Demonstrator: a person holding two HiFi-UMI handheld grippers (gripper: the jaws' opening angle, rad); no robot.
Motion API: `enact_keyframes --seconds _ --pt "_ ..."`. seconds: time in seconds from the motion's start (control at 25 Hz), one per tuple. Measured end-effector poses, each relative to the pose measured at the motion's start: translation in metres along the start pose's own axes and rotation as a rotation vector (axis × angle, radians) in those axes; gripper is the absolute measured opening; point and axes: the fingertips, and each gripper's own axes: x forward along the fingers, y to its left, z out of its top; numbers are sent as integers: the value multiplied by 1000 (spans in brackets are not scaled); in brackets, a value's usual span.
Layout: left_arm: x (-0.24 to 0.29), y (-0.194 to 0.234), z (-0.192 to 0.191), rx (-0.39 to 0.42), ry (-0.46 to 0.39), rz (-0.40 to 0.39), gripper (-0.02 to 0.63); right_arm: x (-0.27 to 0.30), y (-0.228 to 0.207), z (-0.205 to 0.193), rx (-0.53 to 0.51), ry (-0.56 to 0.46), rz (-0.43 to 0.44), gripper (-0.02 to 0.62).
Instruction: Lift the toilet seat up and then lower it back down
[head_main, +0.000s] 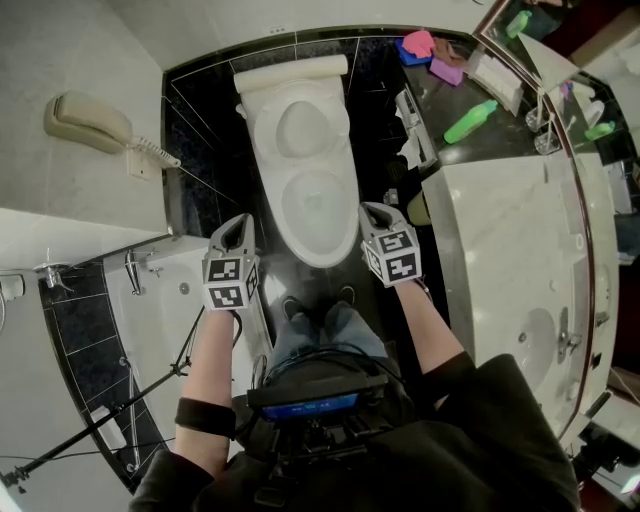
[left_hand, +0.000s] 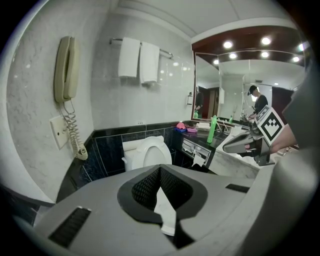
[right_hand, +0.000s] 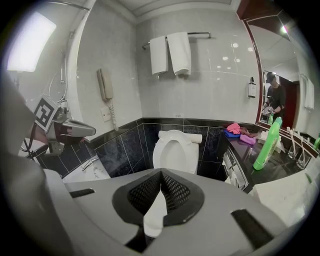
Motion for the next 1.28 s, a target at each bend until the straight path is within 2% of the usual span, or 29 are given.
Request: enact_keyframes --seconds 0.72,1.28 --pt "-1 -25 -11 2 22 -13 8 -19 -7 -20 28 15 -8 0" --pt "0 -31 -10 14 26 -17 8 -17 -8 -22 10 22 0 0"
